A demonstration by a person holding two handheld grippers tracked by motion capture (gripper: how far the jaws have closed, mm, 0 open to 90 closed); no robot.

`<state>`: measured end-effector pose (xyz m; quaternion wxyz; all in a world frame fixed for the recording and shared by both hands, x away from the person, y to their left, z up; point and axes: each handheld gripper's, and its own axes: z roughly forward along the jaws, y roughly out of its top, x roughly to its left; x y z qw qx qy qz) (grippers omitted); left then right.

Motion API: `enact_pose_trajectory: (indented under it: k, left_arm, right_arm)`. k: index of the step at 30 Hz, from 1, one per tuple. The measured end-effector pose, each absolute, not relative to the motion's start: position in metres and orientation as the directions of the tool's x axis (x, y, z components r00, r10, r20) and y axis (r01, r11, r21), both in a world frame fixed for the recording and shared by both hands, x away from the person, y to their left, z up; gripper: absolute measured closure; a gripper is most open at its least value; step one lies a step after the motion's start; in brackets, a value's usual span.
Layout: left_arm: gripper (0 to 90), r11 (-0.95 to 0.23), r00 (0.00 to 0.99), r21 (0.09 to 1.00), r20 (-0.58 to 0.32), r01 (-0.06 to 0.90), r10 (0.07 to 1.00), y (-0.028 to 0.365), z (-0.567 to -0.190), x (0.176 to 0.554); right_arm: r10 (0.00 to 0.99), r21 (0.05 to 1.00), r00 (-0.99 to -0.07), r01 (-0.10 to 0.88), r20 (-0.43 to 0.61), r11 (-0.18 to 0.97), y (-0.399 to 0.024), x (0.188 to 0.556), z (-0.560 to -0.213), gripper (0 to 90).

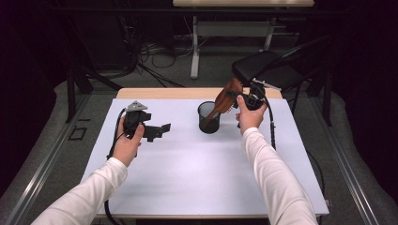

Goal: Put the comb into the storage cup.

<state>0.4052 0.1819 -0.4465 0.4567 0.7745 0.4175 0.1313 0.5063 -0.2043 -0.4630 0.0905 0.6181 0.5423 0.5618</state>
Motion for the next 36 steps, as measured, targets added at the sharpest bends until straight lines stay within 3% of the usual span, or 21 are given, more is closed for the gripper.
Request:
enact_pose_trajectory:
  k: [17, 28, 36]
  left_arm:
    - [3.8, -0.236, 0.618, 0.815, -0.18, 0.529, 0.765, 0.18, -0.447, 0.4053]
    - [3.8, -0.235, 0.618, 0.815, -0.181, 0.53, 0.765, 0.1789, -0.447, 0.4053]
    - [3.8, -0.237, 0.621, 0.816, -0.18, 0.528, 0.763, 0.1769, -0.4456, 0.4057]
  right_arm:
    - [0.772, 0.728, -0.235, 0.569, 0.591, -0.383, -0.2003, 0.5059, -0.4646, 31.5]
    - [0.807, 0.749, -0.209, 0.548, 0.553, -0.371, -0.2008, 0.5038, -0.4606, 15.5]
    - [0.806, 0.754, -0.213, 0.541, 0.552, -0.373, -0.2033, 0.5029, -0.4579, 8.5]
